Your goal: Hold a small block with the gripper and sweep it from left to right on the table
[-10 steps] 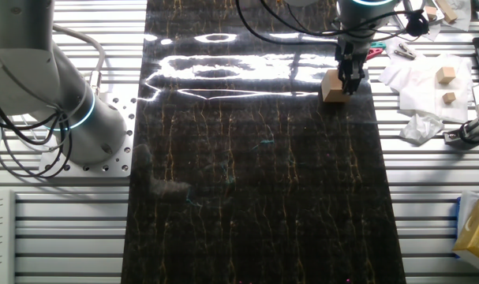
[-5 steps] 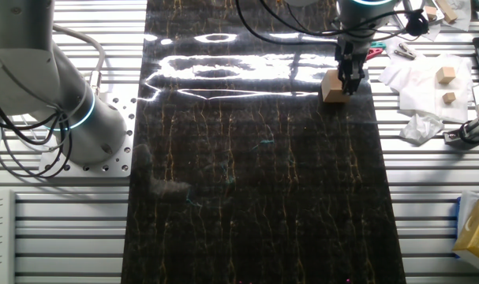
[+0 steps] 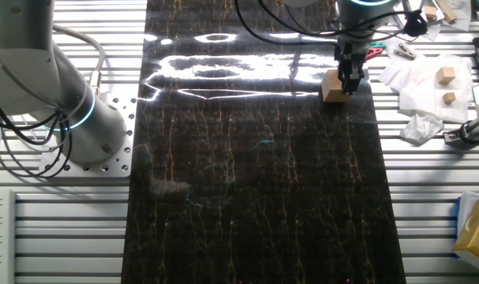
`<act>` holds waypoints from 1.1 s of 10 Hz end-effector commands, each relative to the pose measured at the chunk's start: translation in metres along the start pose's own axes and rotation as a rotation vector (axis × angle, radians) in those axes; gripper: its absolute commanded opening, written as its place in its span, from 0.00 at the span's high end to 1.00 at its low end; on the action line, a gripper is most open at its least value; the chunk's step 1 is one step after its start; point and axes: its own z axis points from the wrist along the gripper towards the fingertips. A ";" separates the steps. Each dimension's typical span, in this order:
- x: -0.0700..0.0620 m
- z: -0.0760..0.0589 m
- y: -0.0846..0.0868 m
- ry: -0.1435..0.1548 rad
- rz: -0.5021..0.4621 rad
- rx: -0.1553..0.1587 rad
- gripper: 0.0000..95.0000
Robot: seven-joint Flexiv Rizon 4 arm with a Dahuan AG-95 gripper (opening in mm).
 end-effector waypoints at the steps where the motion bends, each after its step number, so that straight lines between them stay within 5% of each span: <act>1: 0.000 0.000 -0.001 -0.014 0.002 0.003 1.00; 11: 0.000 0.000 -0.001 -0.022 -0.001 0.004 1.00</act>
